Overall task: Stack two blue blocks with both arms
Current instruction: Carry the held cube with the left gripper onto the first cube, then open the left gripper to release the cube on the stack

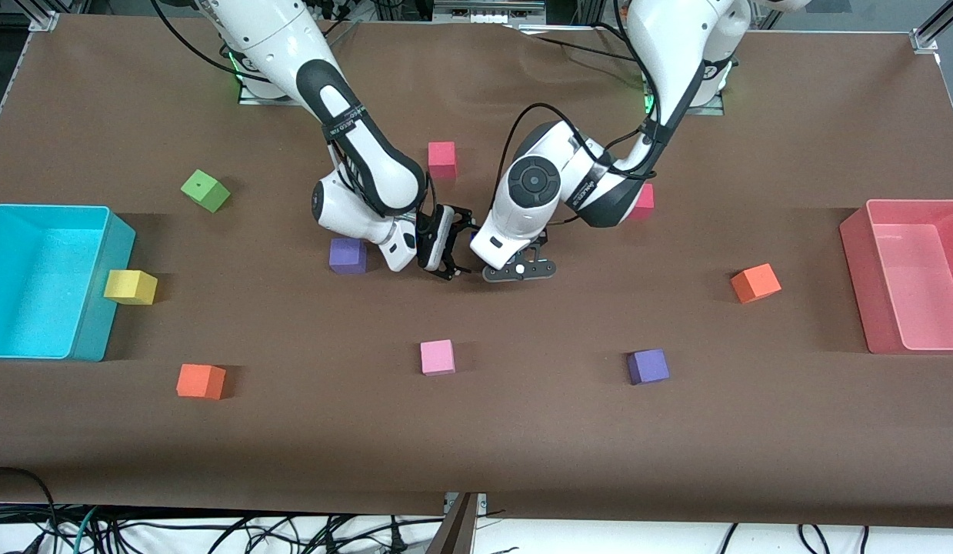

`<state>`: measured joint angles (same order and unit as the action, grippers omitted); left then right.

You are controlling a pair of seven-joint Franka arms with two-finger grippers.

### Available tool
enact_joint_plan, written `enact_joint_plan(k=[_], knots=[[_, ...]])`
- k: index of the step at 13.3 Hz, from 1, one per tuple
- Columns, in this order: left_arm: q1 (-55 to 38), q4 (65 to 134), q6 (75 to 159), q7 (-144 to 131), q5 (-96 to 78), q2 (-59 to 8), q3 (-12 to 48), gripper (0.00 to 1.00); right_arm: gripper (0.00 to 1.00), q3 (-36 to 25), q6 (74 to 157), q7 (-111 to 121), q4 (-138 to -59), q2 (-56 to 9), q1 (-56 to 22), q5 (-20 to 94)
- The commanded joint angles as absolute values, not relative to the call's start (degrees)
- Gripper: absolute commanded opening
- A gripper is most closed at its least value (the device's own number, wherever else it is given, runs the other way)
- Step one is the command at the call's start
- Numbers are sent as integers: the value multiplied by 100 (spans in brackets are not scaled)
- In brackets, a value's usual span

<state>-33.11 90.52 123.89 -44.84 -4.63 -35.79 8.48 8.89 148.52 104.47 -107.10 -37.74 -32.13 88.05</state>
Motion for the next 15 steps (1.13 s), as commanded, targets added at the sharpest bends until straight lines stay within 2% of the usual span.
enact_joint_plan(k=[1, 12, 13, 14, 15], knots=[[-3410, 8982, 12428, -4562, -448, -3647, 756, 0, 100, 940, 14792, 10617, -10670, -3779, -3146, 8947], [-3401, 9167, 12428, -4474, -448, -3656, 712, 0, 100, 940, 14792, 10626, -10670, -3779, -3146, 8947], [-3401, 9176, 12428, -4474, -448, -3656, 712, 3, 100, 940, 14792, 10626, -10670, -3779, -3146, 8947], [-3401, 9176, 12428, -4482, -448, -3665, 712, 22, 100, 940, 14792, 10626, -10670, -3779, -3146, 8947], [-3401, 9176, 12428, -4561, -448, -3674, 712, 84, 100, 940, 14792, 10626, -10670, -3779, -3146, 8947]])
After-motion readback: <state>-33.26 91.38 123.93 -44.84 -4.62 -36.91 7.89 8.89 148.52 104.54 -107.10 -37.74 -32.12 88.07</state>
